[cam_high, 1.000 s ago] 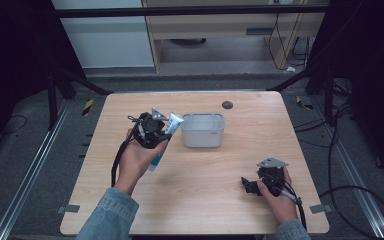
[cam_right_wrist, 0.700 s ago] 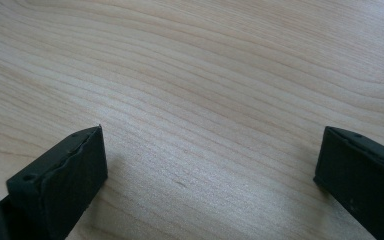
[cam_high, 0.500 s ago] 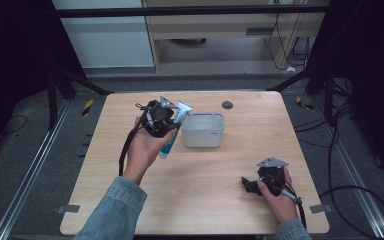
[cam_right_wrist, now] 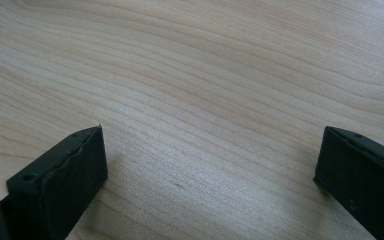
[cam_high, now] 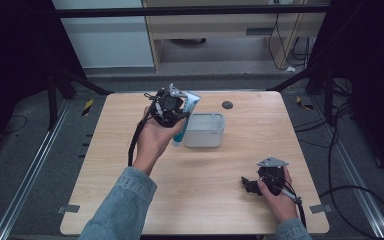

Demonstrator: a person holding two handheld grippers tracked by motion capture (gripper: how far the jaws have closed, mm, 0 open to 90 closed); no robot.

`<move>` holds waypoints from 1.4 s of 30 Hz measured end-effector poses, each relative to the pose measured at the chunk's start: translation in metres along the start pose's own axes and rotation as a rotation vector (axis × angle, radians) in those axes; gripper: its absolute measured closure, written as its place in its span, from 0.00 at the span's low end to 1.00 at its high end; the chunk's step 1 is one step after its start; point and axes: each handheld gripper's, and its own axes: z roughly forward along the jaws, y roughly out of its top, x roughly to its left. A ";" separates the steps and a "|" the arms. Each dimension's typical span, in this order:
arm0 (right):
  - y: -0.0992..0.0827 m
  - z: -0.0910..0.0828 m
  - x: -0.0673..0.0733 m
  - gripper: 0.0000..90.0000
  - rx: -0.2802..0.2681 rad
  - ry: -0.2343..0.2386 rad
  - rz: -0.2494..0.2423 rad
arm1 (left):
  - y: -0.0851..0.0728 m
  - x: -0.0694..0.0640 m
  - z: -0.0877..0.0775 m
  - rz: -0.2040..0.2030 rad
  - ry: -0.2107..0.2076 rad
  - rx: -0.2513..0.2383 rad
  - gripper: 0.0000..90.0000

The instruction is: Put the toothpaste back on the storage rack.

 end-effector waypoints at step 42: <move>0.000 0.000 0.000 0.00 0.000 0.002 -0.001 | 0.071 0.015 0.035 0.051 -0.046 -0.173 0.88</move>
